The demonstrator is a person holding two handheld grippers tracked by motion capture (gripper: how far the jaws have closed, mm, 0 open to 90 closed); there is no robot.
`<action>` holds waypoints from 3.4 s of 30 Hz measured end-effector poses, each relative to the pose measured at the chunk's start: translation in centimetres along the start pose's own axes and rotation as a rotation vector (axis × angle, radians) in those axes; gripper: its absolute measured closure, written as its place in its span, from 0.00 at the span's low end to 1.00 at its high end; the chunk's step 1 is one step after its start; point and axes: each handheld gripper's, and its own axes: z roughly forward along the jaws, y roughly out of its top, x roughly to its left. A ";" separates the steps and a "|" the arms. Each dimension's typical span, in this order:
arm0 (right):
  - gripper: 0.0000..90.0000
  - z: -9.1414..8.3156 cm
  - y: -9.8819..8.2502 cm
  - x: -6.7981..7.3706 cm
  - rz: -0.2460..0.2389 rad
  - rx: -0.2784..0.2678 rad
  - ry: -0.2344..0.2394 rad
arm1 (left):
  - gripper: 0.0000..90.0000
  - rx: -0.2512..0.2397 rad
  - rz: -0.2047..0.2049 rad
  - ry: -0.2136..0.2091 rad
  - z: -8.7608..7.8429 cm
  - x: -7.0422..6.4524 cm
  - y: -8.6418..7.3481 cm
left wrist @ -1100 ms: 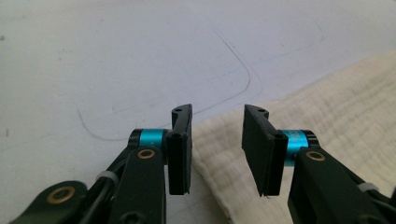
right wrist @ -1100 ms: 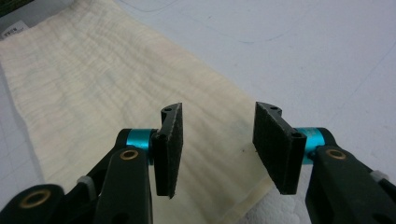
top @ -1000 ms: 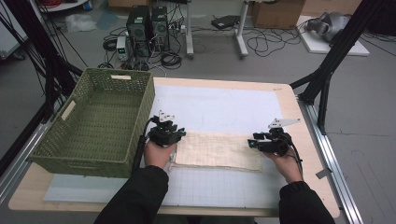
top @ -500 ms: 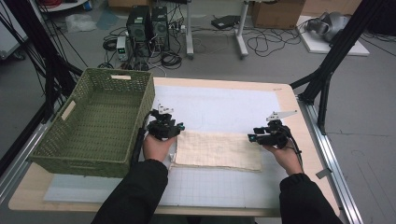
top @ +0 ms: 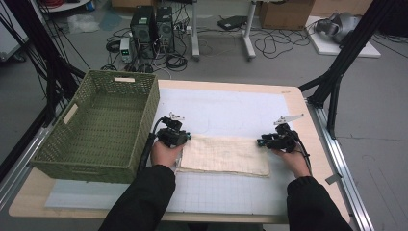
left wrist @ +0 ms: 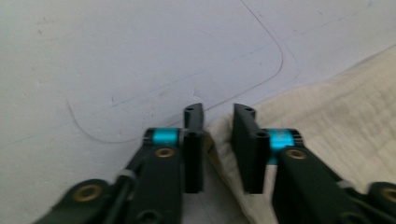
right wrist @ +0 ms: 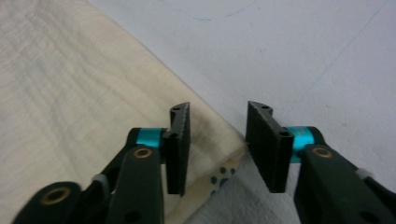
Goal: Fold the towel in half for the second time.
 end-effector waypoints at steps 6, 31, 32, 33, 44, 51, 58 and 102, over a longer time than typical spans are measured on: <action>0.96 0.1 0.2 0.3 -0.022 0.022 0.077 | 0.96 -0.042 0.002 -0.003 -0.4 0.0 0.1; 0.96 -4.1 -0.7 2.1 -0.086 -0.166 0.075 | 0.96 -0.265 0.047 -0.028 -4.9 -1.5 -1.6; 0.96 -4.1 -0.8 2.3 -0.091 -0.164 0.075 | 0.96 -0.268 0.049 -0.030 -5.1 -1.6 -1.8; 0.96 -4.2 -0.8 2.4 -0.099 -0.165 0.076 | 0.96 -0.268 0.038 -0.040 -5.3 -1.7 -2.0; 0.96 -4.6 -2.8 4.1 -0.136 -0.122 0.117 | 0.96 -0.200 0.033 -0.084 -6.3 -2.2 -5.1; 0.94 -3.3 -4.4 4.3 -0.130 -0.041 0.139 | 0.95 -0.103 0.022 -0.124 -5.6 -2.1 -6.4; 0.67 -5.2 -3.0 4.3 -0.094 -0.124 0.125 | 0.95 -0.097 0.040 -0.121 -5.7 -2.2 -6.3; 0.78 -2.7 -4.4 6.2 -0.162 -0.059 0.102 | 0.78 -0.027 0.208 -0.055 -4.1 -4.7 -4.9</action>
